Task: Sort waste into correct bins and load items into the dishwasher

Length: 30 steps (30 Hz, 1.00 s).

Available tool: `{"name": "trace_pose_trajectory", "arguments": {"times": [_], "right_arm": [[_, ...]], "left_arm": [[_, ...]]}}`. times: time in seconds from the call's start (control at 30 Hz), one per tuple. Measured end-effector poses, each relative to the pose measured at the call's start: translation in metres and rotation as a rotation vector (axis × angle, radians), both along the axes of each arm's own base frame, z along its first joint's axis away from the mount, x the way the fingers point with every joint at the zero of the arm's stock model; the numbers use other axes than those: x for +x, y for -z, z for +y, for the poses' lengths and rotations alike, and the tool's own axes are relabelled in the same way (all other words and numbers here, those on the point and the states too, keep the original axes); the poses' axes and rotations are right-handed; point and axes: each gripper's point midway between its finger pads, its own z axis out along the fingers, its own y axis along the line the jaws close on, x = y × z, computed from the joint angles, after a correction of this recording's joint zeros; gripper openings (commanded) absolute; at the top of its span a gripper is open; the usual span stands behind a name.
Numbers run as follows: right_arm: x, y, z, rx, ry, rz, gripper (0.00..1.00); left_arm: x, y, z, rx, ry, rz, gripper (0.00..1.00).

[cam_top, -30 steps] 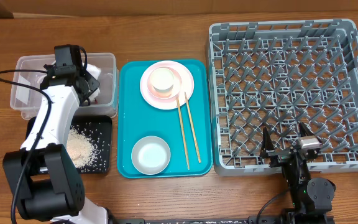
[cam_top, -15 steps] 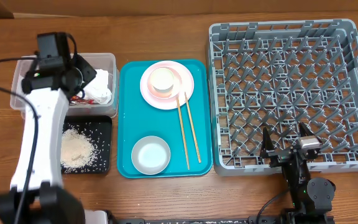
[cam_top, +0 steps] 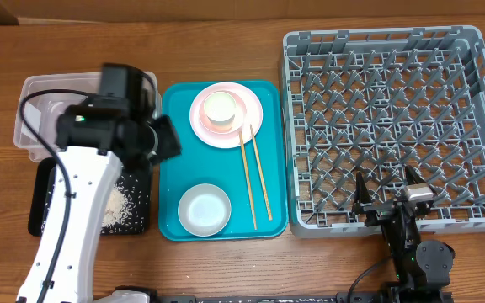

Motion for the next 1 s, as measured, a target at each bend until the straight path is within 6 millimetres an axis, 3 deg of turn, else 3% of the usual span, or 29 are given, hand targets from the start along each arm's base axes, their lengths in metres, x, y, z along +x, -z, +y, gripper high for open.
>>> {"name": "trace_pose_trajectory", "arguments": {"times": [0.1,0.2,0.4,0.83,1.0], "right_arm": [[0.000,0.000,0.000,0.000,0.000,0.000,1.00],[0.000,0.000,0.000,0.000,0.000,0.001,1.00],[0.000,0.000,0.000,0.000,0.000,0.000,1.00],[0.000,0.000,0.000,0.000,0.000,0.000,1.00],[0.000,0.000,0.000,0.000,0.000,0.000,1.00]], "left_arm": [[-0.019,0.007,-0.017,0.029,0.092,0.050,0.14],[-0.031,0.015,-0.031,0.050,0.162,0.076,0.09],[-0.039,0.027,-0.049,0.061,0.235,0.082,0.09],[-0.026,0.025,-0.052,0.061,0.233,0.024,0.17],[-0.022,0.025,-0.047,0.091,0.224,0.007,0.15]]}}
